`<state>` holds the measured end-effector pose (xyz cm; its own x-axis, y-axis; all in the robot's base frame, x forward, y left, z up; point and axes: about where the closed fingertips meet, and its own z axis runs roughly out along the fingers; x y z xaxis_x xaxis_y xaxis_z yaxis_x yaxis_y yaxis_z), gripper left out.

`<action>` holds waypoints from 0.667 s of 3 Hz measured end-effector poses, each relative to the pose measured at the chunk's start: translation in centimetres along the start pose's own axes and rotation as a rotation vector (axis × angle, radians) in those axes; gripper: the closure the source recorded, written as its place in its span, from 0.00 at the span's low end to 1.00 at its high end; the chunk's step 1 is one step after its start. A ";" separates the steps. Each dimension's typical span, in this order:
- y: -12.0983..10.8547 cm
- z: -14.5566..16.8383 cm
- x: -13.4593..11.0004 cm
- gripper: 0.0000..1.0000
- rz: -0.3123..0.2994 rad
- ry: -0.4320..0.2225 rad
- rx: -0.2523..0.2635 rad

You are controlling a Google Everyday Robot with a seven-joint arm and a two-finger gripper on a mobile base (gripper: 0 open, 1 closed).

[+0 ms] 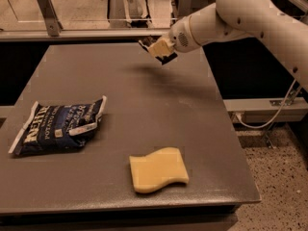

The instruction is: Move rxbar chocolate near blue chip bag

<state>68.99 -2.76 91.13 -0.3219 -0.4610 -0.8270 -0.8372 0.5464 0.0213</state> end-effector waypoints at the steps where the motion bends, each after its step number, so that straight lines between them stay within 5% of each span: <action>1: 1.7 -0.9 -2.8 1.00 -0.060 -0.076 -0.106; 2: 4.7 0.3 -3.0 1.00 -0.105 -0.080 -0.208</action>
Offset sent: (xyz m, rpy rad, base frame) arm -0.0556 0.0685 0.0130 0.1021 0.0071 0.3648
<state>66.13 1.40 93.56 -0.1993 -0.4462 -0.8725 -0.9399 0.3390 0.0413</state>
